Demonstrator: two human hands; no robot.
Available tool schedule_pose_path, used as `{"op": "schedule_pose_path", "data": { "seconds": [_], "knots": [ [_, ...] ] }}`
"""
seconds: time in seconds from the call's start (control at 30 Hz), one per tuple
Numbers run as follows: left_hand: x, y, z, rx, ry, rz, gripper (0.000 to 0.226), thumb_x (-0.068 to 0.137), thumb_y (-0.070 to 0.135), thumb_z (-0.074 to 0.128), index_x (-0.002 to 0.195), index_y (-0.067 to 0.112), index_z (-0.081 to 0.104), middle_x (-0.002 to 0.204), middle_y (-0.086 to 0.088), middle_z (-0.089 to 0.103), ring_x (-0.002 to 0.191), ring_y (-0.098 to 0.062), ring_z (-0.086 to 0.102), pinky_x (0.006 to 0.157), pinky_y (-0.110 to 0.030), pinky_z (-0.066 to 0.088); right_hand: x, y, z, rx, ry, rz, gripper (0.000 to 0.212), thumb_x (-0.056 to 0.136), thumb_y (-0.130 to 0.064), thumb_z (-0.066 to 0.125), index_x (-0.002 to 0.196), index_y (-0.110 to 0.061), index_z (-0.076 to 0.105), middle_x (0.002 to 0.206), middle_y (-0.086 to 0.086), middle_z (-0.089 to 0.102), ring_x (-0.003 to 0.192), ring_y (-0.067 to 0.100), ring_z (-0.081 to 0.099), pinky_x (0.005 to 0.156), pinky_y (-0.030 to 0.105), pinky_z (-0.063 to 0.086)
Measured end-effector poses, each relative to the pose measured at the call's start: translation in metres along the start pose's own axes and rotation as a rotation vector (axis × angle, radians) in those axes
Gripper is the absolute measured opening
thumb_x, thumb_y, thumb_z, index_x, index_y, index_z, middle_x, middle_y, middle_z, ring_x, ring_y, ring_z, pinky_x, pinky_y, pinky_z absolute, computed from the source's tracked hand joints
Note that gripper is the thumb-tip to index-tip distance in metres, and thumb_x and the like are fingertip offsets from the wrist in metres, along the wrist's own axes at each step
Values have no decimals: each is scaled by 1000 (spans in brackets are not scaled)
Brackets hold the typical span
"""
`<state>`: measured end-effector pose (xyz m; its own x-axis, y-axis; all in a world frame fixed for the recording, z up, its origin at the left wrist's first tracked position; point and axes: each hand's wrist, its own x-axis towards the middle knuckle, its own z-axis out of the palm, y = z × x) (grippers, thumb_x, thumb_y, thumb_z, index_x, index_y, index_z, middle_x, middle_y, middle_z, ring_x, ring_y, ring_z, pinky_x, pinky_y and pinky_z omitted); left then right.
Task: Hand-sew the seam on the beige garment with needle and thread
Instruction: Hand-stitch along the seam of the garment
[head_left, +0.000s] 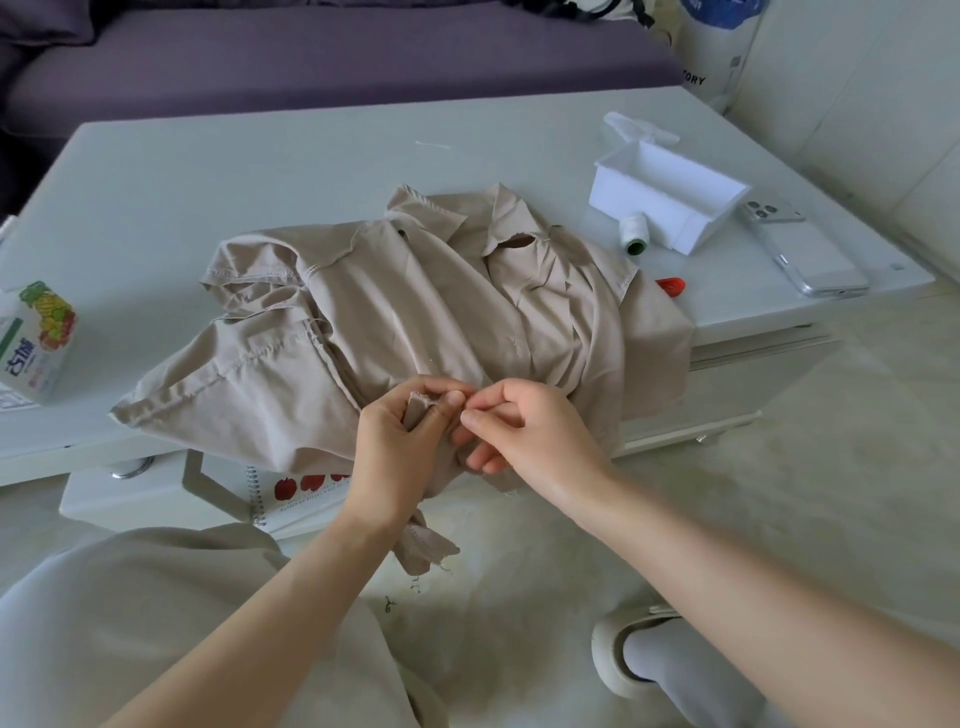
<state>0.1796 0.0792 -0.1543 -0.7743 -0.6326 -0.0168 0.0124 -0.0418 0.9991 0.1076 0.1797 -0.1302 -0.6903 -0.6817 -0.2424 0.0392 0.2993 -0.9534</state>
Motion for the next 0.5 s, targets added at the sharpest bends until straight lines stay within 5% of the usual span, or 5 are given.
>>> {"op": "schedule_pose_path", "data": {
  "seconds": [0.37,0.5],
  "knots": [
    [-3,1,-4,51,19,5,19,90,1,59,76,13,67,59,0,66,57,-12,62,55,-19,52,-5,-1,-1,-202,-25,-78,11,89,-16,64,80,-22,66,64,-6,68,48,-1,56,50,12,45],
    [-4,1,-5,68,22,22,19,90,2,59,77,13,68,69,-27,63,61,-21,58,55,-20,51,-3,1,1,-279,-22,-93,16,93,-19,58,84,-14,70,64,-5,69,49,2,59,51,13,45]
  ]
}}
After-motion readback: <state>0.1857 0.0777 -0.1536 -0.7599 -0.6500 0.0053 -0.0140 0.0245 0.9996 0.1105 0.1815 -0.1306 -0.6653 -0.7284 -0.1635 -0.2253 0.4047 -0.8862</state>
